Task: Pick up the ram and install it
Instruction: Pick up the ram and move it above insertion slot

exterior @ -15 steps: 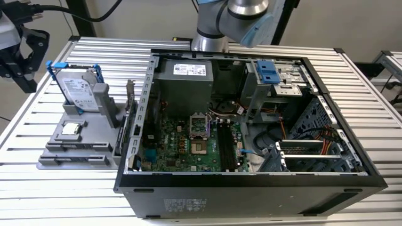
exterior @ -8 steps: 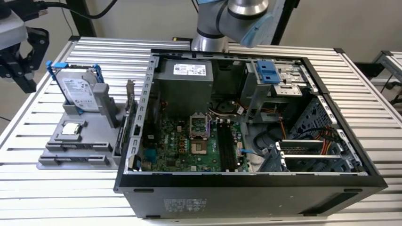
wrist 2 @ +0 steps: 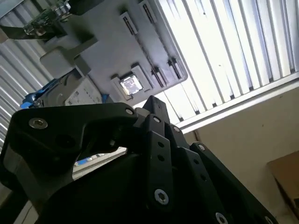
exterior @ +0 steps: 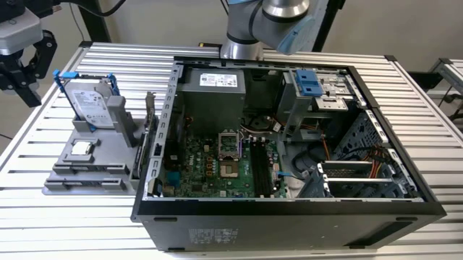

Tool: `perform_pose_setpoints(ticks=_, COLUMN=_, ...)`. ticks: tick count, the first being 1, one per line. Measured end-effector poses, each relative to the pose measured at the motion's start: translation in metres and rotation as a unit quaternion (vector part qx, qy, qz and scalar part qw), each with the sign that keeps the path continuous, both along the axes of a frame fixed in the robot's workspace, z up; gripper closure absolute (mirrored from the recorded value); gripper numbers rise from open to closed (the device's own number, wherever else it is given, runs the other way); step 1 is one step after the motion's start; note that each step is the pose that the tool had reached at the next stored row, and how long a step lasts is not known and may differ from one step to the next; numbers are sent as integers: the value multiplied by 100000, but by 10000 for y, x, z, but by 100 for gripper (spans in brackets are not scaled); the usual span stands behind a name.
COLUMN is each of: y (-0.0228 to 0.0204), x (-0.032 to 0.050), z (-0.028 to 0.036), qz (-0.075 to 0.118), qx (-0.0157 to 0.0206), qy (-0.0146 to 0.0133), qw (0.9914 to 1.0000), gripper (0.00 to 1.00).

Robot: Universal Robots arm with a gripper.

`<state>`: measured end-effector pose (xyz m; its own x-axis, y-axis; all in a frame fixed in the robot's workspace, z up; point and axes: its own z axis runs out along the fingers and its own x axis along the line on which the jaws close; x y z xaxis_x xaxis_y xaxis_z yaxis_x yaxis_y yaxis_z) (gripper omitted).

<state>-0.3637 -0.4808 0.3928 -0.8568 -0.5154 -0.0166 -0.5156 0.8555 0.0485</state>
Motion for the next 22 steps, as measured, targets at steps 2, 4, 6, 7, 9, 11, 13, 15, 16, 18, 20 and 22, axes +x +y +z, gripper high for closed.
perform_pose_setpoints(ticks=2, y=0, x=0, z=0, qz=1510, qx=1, qy=0, qw=99989, gripper=100)
perform_pose_setpoints(ticks=4, y=0, x=0, z=0, qz=2822, qx=-1, qy=2, qw=99960, gripper=100)
perform_pose_setpoints(ticks=6, y=1, x=0, z=1, qz=4092, qx=-2, qy=5, qw=99916, gripper=100)
perform_pose_setpoints(ticks=7, y=0, x=0, z=1, qz=4637, qx=1, qy=1, qw=99892, gripper=100)
perform_pose_setpoints(ticks=9, y=0, x=0, z=2, qz=5878, qx=0, qy=1, qw=99827, gripper=100)
perform_pose_setpoints(ticks=11, y=1, x=0, z=2, qz=7153, qx=0, qy=-2, qw=99744, gripper=100)
perform_pose_setpoints(ticks=13, y=0, x=0, z=3, qz=8410, qx=-2, qy=0, qw=99646, gripper=100)
perform_pose_setpoints(ticks=15, y=0, x=0, z=3, qz=9682, qx=-1, qy=3, qw=99530, gripper=100)
perform_pose_setpoints(ticks=16, y=0, x=0, z=3, qz=10300, qx=-1, qy=3, qw=99468, gripper=100)
perform_pose_setpoints(ticks=18, y=0, x=0, z=3, qz=11624, qx=-1, qy=-1, qw=99322, gripper=100)
perform_pose_setpoints(ticks=20, y=0, x=0, z=3, qz=13105, qx=1, qy=-1, qw=99138, gripper=100)
perform_pose_setpoints(ticks=22, y=1, x=0, z=3, qz=14485, qx=-2, qy=1, qw=98945, gripper=100)
